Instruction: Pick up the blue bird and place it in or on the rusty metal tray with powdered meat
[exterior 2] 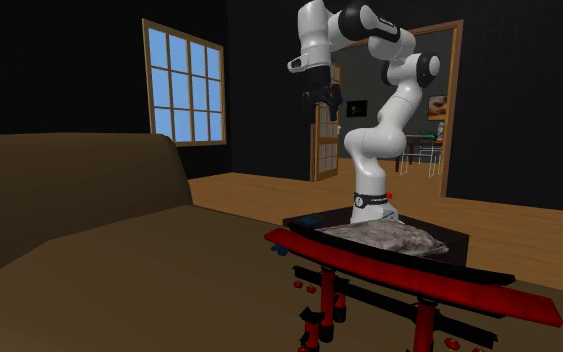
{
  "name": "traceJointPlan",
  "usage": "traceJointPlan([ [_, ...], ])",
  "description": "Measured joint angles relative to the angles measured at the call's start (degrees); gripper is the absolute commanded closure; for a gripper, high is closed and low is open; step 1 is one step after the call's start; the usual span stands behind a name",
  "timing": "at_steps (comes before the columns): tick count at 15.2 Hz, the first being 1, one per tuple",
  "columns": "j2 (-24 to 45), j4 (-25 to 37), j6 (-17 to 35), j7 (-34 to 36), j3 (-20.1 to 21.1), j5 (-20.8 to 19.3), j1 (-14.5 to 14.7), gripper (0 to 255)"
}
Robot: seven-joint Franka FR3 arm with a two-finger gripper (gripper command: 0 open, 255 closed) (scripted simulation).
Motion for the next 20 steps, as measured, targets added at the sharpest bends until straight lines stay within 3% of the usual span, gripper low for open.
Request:
traceJointPlan([
  [3,1.5,-0.7,2.1,0.4,0.9,0.2,0.3,0],
  [8,8.9,-2.1,10.2,2.5,5.0,1.1,1.5,0],
  [15,22.1,-1.6,21.8,6.2,10.7,0.5,2.6,0],
  [20,33.8,2.0,28.7,10.0,14.3,-2.4,2.8,0],
])
